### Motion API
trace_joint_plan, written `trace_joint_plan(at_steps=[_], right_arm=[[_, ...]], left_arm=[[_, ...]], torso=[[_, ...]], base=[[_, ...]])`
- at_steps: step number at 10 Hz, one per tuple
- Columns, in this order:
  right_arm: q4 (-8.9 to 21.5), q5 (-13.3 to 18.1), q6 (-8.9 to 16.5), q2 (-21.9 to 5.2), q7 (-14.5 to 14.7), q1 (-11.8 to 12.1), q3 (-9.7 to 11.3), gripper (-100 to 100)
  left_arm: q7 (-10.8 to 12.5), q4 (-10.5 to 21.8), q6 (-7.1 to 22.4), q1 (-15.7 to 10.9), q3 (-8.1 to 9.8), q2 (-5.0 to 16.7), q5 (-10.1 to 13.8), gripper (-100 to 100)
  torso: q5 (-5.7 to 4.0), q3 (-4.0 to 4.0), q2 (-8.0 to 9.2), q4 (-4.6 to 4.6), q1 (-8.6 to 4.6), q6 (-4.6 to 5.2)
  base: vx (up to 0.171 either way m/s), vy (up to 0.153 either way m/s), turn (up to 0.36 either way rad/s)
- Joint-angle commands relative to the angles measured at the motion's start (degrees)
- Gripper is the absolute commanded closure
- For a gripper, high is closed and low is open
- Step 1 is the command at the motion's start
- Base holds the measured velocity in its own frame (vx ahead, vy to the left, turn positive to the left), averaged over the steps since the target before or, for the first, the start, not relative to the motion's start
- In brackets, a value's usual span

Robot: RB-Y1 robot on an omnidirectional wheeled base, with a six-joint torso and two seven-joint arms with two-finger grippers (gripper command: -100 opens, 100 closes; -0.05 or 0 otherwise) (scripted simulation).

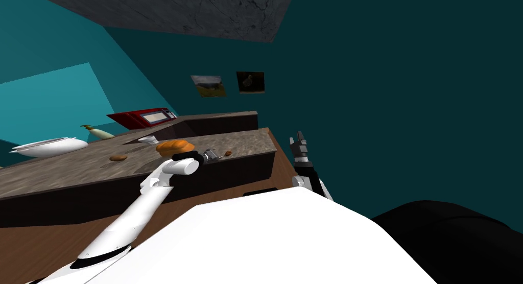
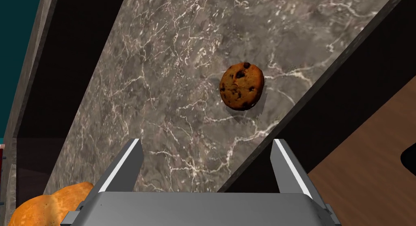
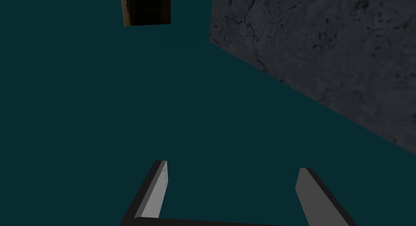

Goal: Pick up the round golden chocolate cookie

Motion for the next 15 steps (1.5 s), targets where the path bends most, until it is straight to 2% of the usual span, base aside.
trace_joint_plan(at_steps=[1,2,3,4,5,6,7,8,9,10,11,12,13,14,15], right_arm=[[0.0,0.0,0.0,0.0,0.0,0.0,0.0,0],[0.0,0.0,0.0,0.0,0.0,0.0,0.0,0],[0.0,0.0,0.0,0.0,0.0,0.0,0.0,0],[0.0,0.0,0.0,0.0,0.0,0.0,0.0,0],[0.0,0.0,0.0,0.0,0.0,0.0,0.0,0],[0.0,0.0,0.0,0.0,0.0,0.0,0.0,0],[0.0,0.0,0.0,0.0,0.0,0.0,0.0,0],[0.0,0.0,0.0,0.0,0.0,0.0,0.0,0],[0.0,0.0,0.0,0.0,0.0,0.0,0.0,0],[0.0,0.0,0.0,0.0,0.0,0.0,0.0,0],[0.0,0.0,0.0,0.0,0.0,0.0,0.0,0],[0.0,0.0,0.0,0.0,0.0,0.0,0.0,0],[0.0,0.0,0.0,0.0,0.0,0.0,0.0,0],[0.0,0.0,0.0,0.0,0.0,0.0,0.0,0],[0.0,0.0,0.0,0.0,0.0,0.0,0.0,0]], left_arm=[[1.9,1.8,2.9,-0.9,-0.24,1.1,2.0,-100],[1.9,1.8,4.2,-0.9,-0.24,1.1,2.0,-100],[3.4,3.4,6.1,-1.6,-0.51,2.0,3.6,-100],[3.4,3.4,7.2,-1.6,-0.51,2.0,3.6,-100],[4.9,5.0,9.6,-2.2,-0.78,2.7,5.2,-100],[4.9,5.0,10.1,-2.2,-0.78,2.7,5.2,-100],[6.3,6.6,12.3,-2.8,-1.05,3.3,6.8,-100],[6.3,6.6,12.9,-2.8,-1.05,3.3,6.8,-100],[7.6,8.1,15.1,-3.3,-1.32,3.9,8.3,-100],[7.6,8.1,15.5,-3.3,-1.32,3.9,8.3,-100],[8.9,9.6,17.9,-3.8,-1.59,4.5,9.8,-100],[8.9,9.6,18.1,-3.8,-1.59,4.5,9.8,-100],[10.1,11.0,20.4,-4.3,-1.86,5.0,11.1,-100],[10.1,11.0,20.5,-4.3,-1.86,5.0,11.1,-100],[11.3,12.3,22.8,-4.8,-2.11,5.4,12.5,-100]], torso=[[0.0,0.0,0.0,0.0,0.0,0.0],[-0.01,0.0,-0.01,0.0,-0.01,0.01],[0.0,0.0,0.0,0.0,0.0,0.0],[0.0,-0.02,-0.05,-0.01,0.02,0.02],[0.01,-0.01,-0.02,-0.01,0.04,-0.01],[0.01,-0.02,-0.03,-0.01,0.05,0.01],[0.01,0.0,-0.01,0.0,0.04,-0.01],[0.01,-0.02,-0.04,-0.01,0.04,0.02],[0.01,-0.01,-0.01,0.0,0.05,-0.02],[0.01,-0.02,-0.03,0.0,0.06,0.01],[0.01,-0.01,-0.02,-0.01,0.05,-0.01],[0.01,-0.02,-0.03,0.0,0.03,0.0],[0.01,-0.01,-0.02,0.0,0.03,-0.01],[0.01,-0.03,-0.05,-0.01,0.04,0.0],[0.01,-0.01,-0.02,-0.01,0.04,-0.02]], base=[[0.042,-0.006,-0.082],[0.038,0.0,-0.042],[0.052,0.005,-0.092],[0.043,0.013,-0.047],[0.046,0.009,-0.106],[0.039,0.008,-0.041],[0.048,0.009,-0.084],[0.041,0.013,-0.049],[0.048,0.017,-0.077],[0.043,0.012,-0.049],[0.047,0.007,-0.083],[0.044,0.01,-0.051],[0.055,0.012,-0.092],[0.043,0.015,-0.039],[0.047,0.019,-0.08]])
